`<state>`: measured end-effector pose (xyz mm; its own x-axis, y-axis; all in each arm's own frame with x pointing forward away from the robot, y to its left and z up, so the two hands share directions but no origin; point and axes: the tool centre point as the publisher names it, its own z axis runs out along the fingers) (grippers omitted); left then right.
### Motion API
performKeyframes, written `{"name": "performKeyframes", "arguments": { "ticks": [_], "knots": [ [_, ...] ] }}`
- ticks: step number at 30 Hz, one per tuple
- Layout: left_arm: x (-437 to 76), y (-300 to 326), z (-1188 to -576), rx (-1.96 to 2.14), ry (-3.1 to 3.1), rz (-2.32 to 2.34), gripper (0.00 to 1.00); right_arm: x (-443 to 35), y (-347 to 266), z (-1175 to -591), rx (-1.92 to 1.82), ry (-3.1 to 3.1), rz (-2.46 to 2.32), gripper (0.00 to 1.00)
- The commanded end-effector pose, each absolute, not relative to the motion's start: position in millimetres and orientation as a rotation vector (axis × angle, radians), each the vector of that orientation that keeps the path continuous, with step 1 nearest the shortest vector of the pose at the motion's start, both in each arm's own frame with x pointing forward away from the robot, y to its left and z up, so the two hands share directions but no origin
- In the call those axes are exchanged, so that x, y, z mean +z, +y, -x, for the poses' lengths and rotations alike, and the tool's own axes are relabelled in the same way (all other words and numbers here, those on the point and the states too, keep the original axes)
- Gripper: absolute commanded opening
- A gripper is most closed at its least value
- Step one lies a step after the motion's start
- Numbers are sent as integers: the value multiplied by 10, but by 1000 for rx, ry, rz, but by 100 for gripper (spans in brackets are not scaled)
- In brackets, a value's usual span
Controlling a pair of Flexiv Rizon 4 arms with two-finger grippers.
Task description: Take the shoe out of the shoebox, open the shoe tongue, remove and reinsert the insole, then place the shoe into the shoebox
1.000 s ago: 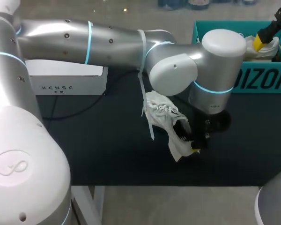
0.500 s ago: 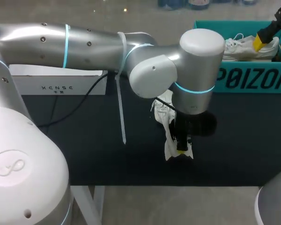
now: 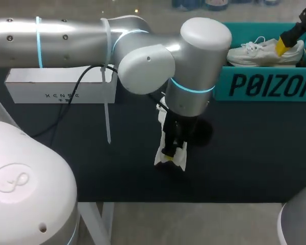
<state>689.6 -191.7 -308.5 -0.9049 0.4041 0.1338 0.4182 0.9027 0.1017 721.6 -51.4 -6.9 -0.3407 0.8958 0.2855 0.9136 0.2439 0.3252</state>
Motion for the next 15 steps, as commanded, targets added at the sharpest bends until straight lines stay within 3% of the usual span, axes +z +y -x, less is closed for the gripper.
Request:
{"name": "performKeyframes", "arguments": {
  "ticks": [1,15],
  "knots": [
    [-2994,-1592,-6897,-164,-2959,694,0,-63,-511,-7238,-679,-2443,1779,100],
    [-2957,-1432,-6924,-217,-2996,572,0,-63,-511,-7238,-679,-2443,1779,100]
  ]
}}
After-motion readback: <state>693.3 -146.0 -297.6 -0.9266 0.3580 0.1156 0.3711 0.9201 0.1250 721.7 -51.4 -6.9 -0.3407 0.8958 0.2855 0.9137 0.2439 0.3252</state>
